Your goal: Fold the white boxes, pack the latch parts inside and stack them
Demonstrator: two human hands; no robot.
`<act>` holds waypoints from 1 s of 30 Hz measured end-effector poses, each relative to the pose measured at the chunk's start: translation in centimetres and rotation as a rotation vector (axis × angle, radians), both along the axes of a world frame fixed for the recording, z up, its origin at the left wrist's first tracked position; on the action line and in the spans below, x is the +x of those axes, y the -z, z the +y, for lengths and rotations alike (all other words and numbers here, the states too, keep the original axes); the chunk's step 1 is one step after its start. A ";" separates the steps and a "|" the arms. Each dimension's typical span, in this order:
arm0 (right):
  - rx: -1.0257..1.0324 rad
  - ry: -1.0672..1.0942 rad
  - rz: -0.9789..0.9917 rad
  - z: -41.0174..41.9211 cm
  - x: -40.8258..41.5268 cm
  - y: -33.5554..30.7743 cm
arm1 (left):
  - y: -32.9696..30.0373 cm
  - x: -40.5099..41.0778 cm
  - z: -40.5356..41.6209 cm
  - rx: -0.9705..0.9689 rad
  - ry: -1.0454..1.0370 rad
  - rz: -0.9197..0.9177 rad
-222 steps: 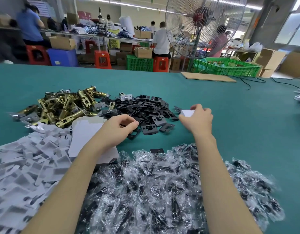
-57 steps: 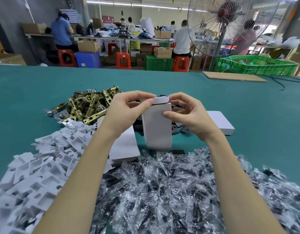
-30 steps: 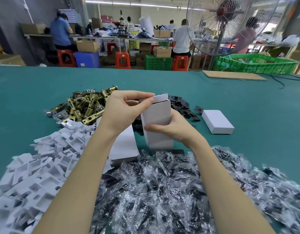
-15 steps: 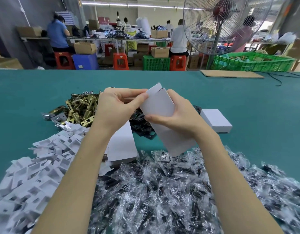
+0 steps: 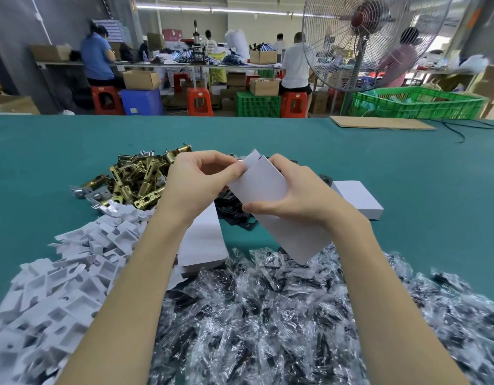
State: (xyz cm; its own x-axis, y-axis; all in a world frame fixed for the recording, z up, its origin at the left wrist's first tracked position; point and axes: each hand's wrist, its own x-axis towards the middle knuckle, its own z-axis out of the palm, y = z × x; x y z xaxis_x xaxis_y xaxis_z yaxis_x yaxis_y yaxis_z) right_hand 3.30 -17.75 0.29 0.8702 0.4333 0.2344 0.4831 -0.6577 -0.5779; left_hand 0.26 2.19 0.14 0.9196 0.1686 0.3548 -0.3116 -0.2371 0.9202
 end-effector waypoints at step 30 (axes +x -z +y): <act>0.468 -0.096 0.300 -0.4 0.2 0.3 | 2.1 0.4 -2.5 -0.233 0.246 -0.065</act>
State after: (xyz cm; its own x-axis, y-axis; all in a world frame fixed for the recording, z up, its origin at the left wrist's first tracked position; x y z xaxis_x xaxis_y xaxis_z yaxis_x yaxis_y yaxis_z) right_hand 3.46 -18.11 -0.03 0.8902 0.4231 0.1691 0.2977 -0.2591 -0.9188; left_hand 0.65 -0.28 -1.99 0.9195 0.0280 0.3921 -0.3931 0.0668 0.9171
